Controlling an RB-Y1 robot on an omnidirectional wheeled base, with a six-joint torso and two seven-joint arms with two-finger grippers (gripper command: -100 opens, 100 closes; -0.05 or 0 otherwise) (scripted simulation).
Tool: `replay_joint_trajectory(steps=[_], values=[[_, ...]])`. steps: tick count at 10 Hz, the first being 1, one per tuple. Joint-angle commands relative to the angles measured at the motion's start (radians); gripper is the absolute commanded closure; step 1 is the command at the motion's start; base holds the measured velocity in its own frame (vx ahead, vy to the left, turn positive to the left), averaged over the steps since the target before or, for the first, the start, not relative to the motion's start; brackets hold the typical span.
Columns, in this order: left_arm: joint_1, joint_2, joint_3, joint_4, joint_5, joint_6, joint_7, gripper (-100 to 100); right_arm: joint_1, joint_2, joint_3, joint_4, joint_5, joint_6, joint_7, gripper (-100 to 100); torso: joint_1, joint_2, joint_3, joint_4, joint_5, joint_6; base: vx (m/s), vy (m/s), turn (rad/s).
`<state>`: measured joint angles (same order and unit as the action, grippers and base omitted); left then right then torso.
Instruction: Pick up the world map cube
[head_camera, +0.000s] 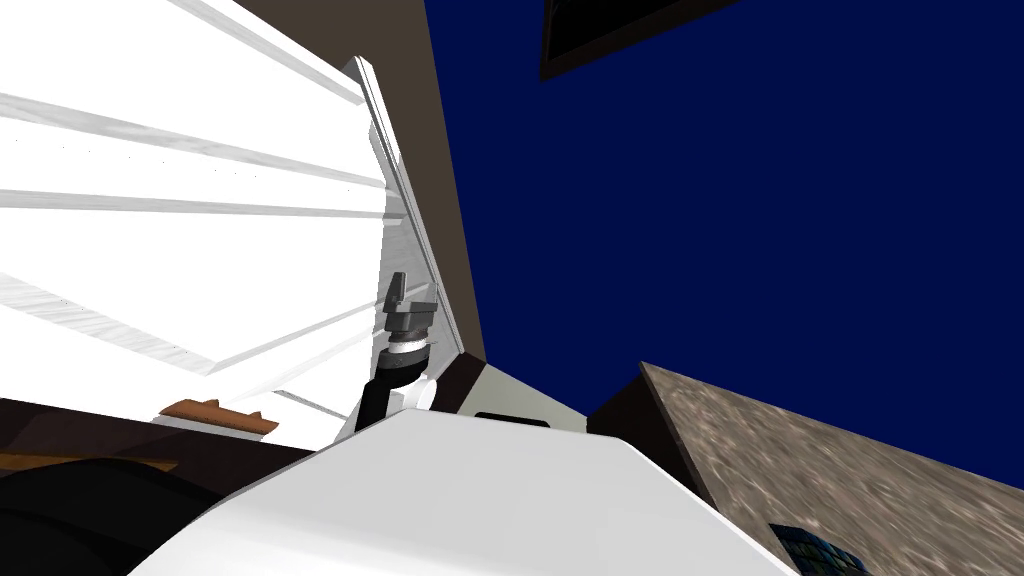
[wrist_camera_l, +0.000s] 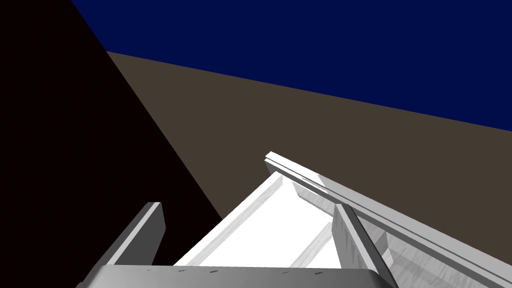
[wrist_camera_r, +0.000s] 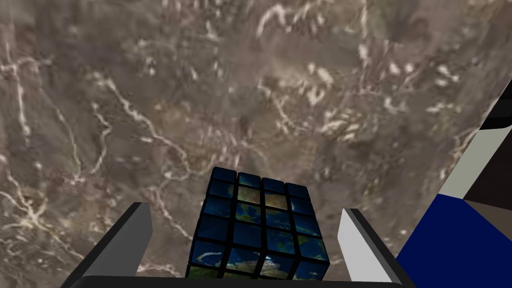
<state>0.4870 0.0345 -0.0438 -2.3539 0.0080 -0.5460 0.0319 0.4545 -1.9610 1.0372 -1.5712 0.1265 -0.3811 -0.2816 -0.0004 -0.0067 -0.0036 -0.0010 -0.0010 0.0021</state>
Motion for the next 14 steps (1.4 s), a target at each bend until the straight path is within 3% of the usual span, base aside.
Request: replay_joint_trajectory(steps=[1,4,6,7,11,12,13,14], values=[[0.0,0.0,0.0,0.0,0.0,0.0,0.0,0,0.02,0.015,-0.004,0.031,-0.05,-0.011,0.05,-100,0.0,0.0,0.0,0.0,0.0,0.0,0.04,0.028,-0.026],[0.0,0.0,0.0,0.0,0.0,0.0,0.0,0,0.038,0.029,-0.008,0.059,-0.097,-0.022,0.13,-100,0.001,-0.001,0.0,0.0,0.0,0.0,0.033,0.029,-0.02],[0.0,0.0,0.0,0.0,0.0,0.0,0.0,0,0.037,0.029,-0.008,0.058,-0.094,-0.023,0.128,-100,0.0,0.001,0.0,0.0,0.0,0.0,0.005,0.008,0.0],[0.0,0.0,0.0,0.0,0.0,0.0,0.0,0,0.037,0.029,-0.008,0.059,-0.095,-0.023,0.131,100,-0.001,0.001,0.001,0.0,0.0,0.0,0.0,0.0,0.0],[0.0,0.0,0.0,0.0,0.0,0.0,0.0,0,0.037,0.03,-0.008,0.058,-0.095,-0.023,0.131,100,-0.002,0.002,0.001,0.0,0.0,0.0,0.0,0.0,0.0],[0.0,0.0,0.0,0.0,0.0,0.0,0.0,0,0.037,0.03,-0.008,0.058,-0.095,-0.023,0.131,0,-0.002,0.002,0.001,0.0,0.0,0.0,0.0,0.0,0.0],[0.0,0.0,0.0,0.0,0.0,0.0,0.0,0,0.02,0.015,-0.004,0.031,-0.051,-0.011,0.081,100,-0.002,0.002,0.001,0.0,0.0,0.0,-0.022,-0.022,0.022],[0.0,0.0,0.0,0.0,0.0,0.0,0.0,0,0.02,0.015,-0.004,0.031,-0.051,-0.011,0.078,100,-0.003,0.002,0.001,0.0,0.0,-0.001,-0.032,-0.037,0.028]])
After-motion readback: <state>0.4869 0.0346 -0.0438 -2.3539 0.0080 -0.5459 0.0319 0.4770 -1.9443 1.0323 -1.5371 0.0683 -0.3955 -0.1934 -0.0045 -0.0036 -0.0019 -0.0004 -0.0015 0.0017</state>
